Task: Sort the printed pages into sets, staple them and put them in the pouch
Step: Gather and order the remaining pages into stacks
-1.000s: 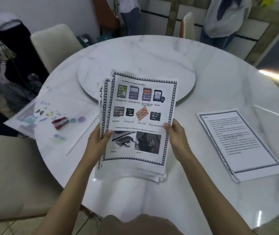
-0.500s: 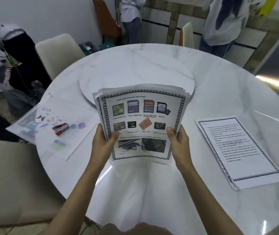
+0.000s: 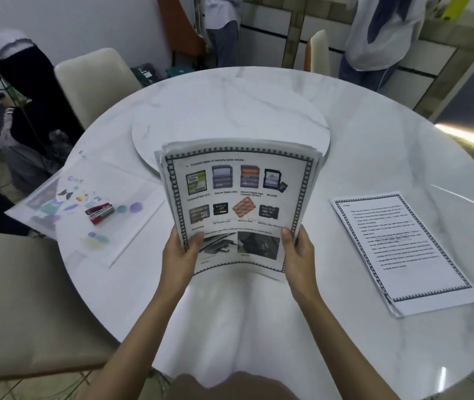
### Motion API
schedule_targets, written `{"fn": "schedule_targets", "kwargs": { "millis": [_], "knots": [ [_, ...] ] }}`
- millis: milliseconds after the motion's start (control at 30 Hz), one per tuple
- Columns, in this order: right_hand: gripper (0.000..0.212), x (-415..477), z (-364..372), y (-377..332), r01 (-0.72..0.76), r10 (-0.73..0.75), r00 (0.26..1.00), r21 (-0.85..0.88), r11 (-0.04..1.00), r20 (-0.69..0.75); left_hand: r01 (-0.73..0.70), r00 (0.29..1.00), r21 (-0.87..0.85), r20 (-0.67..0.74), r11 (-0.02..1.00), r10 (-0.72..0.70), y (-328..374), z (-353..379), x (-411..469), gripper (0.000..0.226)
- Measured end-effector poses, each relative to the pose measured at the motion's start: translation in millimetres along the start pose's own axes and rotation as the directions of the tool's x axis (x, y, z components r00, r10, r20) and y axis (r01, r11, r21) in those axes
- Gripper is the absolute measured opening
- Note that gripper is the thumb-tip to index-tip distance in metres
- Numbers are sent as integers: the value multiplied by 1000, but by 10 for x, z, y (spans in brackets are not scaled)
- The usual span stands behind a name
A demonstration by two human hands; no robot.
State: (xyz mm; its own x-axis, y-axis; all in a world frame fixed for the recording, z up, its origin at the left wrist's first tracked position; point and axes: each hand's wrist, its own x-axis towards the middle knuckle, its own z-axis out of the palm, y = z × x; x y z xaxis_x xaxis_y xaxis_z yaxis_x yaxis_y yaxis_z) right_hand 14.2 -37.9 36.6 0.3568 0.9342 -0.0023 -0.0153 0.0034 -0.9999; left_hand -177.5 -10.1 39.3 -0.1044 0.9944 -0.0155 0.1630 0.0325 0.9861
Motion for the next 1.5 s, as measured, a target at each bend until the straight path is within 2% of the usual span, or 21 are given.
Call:
{"fn": "schedule_targets", "kwargs": {
  "millis": [167, 367, 433, 600, 667, 767, 900, 1133, 1300, 1433, 1500],
  "knots": [
    [21, -71, 2, 272, -62, 64, 998, -134, 989, 14, 63, 997, 67, 37, 996, -65, -154, 45, -105, 25],
    [17, -41, -23, 211, -45, 36, 999, -278, 959, -37, 49, 998, 181, 27, 982, -54, -88, 27, -74, 23],
    [15, -59, -42, 232, -59, 49, 998, -334, 941, -37, 84, 995, 231, 31, 969, -93, -110, 24, -84, 19],
    [26, -157, -67, 410, -159, 166, 985, -536, 829, -35, 210, 965, 355, 73, 911, -251, -289, 38, -188, 6],
    [25, -204, -83, 494, -203, 224, 974, -571, 795, -34, 269, 942, 388, 84, 881, -325, -366, 44, -225, 9],
    [24, -244, -117, 595, -239, 268, 962, -601, 763, -42, 325, 913, 413, 95, 851, -396, -448, 40, -260, 28],
    [26, -250, -168, 668, -220, 250, 967, -655, 723, -48, 354, 906, 387, 84, 851, -415, -457, 14, -300, 40],
    [27, -188, -264, 680, -187, 235, 972, -708, 681, -30, 328, 931, 376, 28, 866, -365, -465, -35, -302, 41],
    [38, 9, -294, 558, -190, 264, 965, -682, 707, 4, 336, 938, 326, -36, 884, -344, -425, -105, -168, 45],
    [41, 290, -275, 441, -224, 288, 958, -620, 752, 4, 441, 897, 176, -50, 880, -440, -373, -95, 94, 31],
    [42, 410, -259, 407, -251, 315, 949, -587, 770, 7, 478, 878, 134, -57, 868, -475, -304, -76, 203, 32]
  ]
}}
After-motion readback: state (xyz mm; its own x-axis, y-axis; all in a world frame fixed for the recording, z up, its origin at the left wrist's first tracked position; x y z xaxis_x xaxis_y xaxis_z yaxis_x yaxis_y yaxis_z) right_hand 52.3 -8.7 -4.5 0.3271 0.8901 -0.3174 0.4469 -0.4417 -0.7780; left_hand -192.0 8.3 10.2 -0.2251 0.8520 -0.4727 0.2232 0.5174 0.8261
